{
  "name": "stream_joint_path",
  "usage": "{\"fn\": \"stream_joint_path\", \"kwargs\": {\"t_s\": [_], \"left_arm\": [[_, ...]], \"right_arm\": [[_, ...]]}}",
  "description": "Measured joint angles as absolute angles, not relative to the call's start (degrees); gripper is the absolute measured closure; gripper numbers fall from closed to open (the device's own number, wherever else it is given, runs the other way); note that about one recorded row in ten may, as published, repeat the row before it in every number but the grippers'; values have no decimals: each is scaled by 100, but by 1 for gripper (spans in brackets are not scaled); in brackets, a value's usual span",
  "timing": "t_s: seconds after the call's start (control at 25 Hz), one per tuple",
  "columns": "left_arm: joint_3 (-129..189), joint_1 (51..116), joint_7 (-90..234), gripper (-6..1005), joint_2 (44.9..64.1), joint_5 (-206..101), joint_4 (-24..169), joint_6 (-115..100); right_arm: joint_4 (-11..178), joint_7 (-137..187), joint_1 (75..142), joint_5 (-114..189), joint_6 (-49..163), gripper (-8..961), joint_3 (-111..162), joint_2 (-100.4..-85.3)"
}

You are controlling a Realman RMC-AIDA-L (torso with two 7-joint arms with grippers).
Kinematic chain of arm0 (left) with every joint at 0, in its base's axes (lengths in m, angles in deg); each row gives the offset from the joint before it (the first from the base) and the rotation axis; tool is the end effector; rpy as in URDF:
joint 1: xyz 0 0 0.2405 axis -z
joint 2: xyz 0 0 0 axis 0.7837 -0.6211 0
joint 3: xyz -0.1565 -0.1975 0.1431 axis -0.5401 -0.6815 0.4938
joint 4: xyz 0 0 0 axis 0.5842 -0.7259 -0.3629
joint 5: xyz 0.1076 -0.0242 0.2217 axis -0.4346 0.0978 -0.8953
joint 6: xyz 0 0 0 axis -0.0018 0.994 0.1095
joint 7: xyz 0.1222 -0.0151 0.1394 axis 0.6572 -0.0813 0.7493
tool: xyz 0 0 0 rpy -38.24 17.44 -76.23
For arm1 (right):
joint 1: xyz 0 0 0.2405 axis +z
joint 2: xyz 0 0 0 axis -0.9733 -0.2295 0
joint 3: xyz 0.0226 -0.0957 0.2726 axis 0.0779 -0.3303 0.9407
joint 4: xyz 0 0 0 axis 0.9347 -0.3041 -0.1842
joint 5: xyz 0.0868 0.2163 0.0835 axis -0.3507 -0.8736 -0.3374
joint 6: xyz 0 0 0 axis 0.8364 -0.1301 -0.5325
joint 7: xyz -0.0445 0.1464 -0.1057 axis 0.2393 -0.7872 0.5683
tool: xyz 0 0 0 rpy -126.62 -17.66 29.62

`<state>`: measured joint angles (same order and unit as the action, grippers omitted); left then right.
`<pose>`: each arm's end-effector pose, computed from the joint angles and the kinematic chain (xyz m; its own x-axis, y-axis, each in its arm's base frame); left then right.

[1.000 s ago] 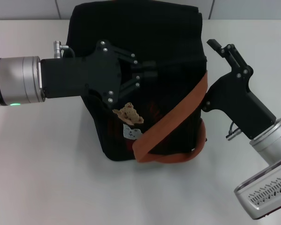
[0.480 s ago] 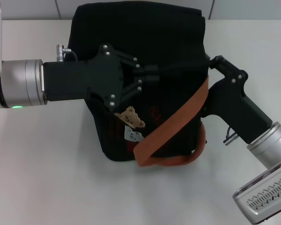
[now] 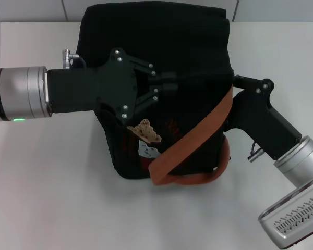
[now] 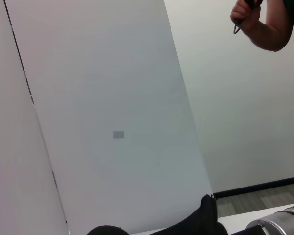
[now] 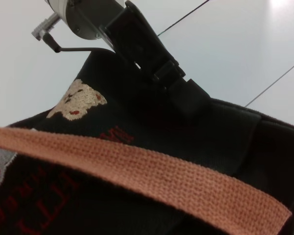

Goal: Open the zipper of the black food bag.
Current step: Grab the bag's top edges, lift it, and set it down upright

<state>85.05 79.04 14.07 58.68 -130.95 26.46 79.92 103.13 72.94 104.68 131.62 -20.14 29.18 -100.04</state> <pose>-0.2031 0.3742 -0.0444 0.7733 -0.2358 0.5885 -0.0886 -0.9593 -0.2680 0.2609 0.3277 -0.1426 0.7684 0.6383 -0.0461 0.1734 -0.2769 -0.9451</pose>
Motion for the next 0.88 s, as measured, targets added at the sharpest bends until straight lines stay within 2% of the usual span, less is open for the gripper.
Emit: {"fn": "stream_joint_path", "kwargs": {"t_s": [0.36,0.88], "left_arm": [[8505,7902,1407,911,5868,-13090,2647,7995],[8505,7876,1518,911,5864,-12983,2728,8013]], "right_arm": [[10313,7294,10468,13162,-1999,955,2918,-10004],[10332,7278,10469,13162,-1883,955,2927,-10004]]}}
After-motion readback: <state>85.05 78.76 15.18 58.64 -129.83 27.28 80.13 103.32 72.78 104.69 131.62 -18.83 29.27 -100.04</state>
